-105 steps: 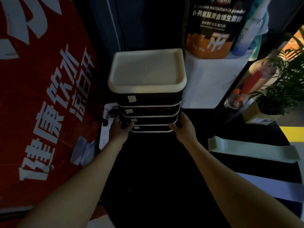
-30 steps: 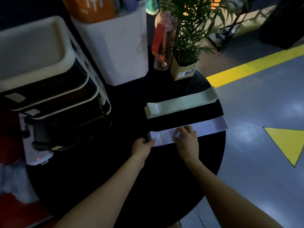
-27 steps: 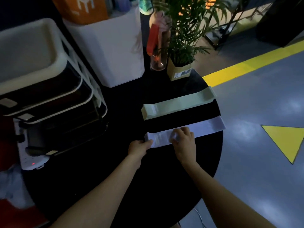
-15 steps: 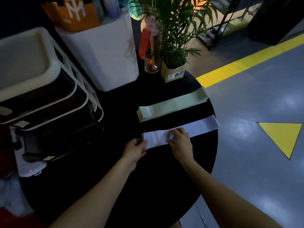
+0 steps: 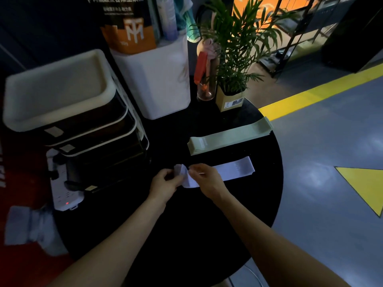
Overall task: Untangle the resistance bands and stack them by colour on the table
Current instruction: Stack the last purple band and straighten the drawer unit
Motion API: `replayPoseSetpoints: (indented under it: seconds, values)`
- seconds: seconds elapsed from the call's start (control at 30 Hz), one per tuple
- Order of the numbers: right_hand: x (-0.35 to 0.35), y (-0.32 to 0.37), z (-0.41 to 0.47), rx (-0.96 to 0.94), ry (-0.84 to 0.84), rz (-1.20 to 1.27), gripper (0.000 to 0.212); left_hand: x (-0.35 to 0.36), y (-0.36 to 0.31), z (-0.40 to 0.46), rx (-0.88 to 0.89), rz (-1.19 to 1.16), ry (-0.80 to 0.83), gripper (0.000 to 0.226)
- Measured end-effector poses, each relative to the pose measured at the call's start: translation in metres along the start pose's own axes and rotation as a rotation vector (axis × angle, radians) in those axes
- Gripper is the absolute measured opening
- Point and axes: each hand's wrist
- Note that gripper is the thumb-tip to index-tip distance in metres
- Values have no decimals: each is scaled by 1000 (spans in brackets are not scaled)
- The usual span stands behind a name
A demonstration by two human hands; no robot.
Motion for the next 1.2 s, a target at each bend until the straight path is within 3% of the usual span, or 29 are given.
replayPoseSetpoints:
  seconds: [0.17,0.33,0.47,0.57,0.7,0.87,1.0,1.2]
  values:
    - [-18,-4,-1,37,-43,79,31,32,-13,-11,-3,-220,173,23]
    - [-39,-14,2,100,-252,-21,20,60,-25,-10,38,-48,259,45]
    - [-56,-23,3,117,-385,-66,19,72,-22,1,160,156,117,26]
    - [-74,-32,0,153,-442,-66,26,74,-11,13,103,252,-12,33]
    - [-88,-52,5,228,-476,-126,30,87,0,23,11,288,10,51]
    - [-94,-78,13,279,-546,-267,48,103,8,35,9,310,-6,45]
    - [-103,-88,18,344,-458,-183,67,103,6,37,-30,342,31,40]
    - [-118,-88,27,358,-253,-219,32,99,7,40,-168,134,144,56]
Point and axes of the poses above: each hand's wrist, its own z-axis towards the middle knuckle, its own x-axis out of the palm, y = z × x, and after that the axes turned 5 degrees about -z, right-handed
